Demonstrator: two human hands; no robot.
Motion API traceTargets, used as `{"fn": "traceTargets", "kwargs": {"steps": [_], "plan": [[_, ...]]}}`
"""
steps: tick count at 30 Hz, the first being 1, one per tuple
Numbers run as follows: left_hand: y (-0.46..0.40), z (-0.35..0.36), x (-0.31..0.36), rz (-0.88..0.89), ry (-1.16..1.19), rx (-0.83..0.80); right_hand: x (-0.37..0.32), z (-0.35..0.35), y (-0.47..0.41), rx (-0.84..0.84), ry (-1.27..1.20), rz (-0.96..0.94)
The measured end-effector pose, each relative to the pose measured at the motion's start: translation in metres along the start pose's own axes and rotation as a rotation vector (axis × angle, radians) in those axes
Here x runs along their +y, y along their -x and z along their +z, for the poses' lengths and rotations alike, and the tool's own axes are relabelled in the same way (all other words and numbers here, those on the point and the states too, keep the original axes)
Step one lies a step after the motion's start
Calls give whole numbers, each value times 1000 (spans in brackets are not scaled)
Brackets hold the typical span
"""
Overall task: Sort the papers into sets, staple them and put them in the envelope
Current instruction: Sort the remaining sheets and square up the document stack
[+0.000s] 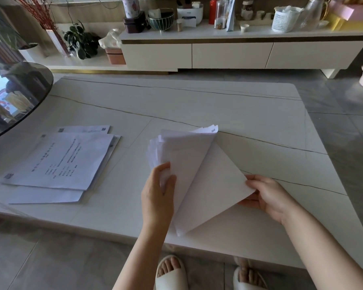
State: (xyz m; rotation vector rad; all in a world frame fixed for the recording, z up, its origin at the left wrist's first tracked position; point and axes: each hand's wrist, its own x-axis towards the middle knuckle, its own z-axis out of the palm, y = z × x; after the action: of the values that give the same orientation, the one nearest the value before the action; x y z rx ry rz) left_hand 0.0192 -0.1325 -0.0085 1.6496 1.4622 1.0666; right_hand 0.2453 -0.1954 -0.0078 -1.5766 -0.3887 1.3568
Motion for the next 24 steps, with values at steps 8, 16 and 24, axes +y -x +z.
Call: {"fn": "traceTargets", "kwargs": {"steps": [8, 16, 24], "plan": [[9, 13, -2, -76, 71, -323, 7, -22, -10, 47, 42, 125], [4, 21, -17, -100, -437, -498, 1, -4, -26, 55, 310, 40], [5, 20, -22, 38, -551, -562, 8, -1, -30, 56, 526, -120]]}}
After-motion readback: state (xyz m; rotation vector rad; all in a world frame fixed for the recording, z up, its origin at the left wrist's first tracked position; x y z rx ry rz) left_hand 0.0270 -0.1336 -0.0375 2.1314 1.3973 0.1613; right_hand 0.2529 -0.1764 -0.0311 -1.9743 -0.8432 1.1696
